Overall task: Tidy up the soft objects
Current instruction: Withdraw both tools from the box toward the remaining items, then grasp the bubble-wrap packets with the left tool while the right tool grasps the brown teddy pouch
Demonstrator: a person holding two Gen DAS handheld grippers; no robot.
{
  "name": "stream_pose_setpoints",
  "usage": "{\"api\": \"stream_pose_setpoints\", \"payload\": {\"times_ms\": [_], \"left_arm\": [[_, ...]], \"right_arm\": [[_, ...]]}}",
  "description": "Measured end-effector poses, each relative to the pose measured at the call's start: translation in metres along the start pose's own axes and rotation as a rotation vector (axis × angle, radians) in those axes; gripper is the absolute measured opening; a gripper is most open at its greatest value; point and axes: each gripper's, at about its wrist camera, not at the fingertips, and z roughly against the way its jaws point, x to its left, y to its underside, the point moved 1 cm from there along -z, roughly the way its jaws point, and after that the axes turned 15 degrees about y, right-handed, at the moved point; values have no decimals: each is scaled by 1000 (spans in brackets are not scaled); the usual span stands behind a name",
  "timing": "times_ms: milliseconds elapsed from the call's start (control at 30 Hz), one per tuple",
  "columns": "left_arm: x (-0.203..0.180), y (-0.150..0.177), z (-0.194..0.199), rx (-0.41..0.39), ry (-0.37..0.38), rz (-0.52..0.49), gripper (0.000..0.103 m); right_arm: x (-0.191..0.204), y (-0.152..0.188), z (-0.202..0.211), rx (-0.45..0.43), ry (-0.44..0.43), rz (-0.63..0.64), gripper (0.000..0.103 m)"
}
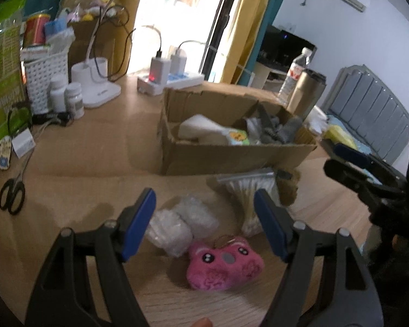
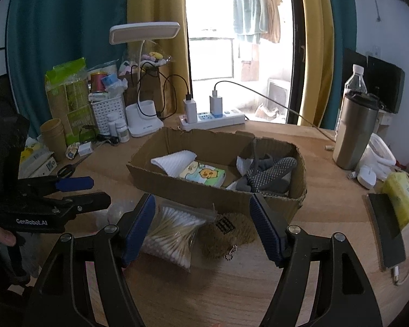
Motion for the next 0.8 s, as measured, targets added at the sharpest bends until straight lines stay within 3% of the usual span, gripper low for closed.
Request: {"api": "stream_pose_setpoints", "payload": {"times_ms": [200,800], "left_arm": [[13,8,-19,80,-56,32,76],[25,11,-50,170,-62,62,76]], "right_arm": [[-2,7,-14,42,-1,-15,75],[-23,37,-82,230,19,-92,75]]}}
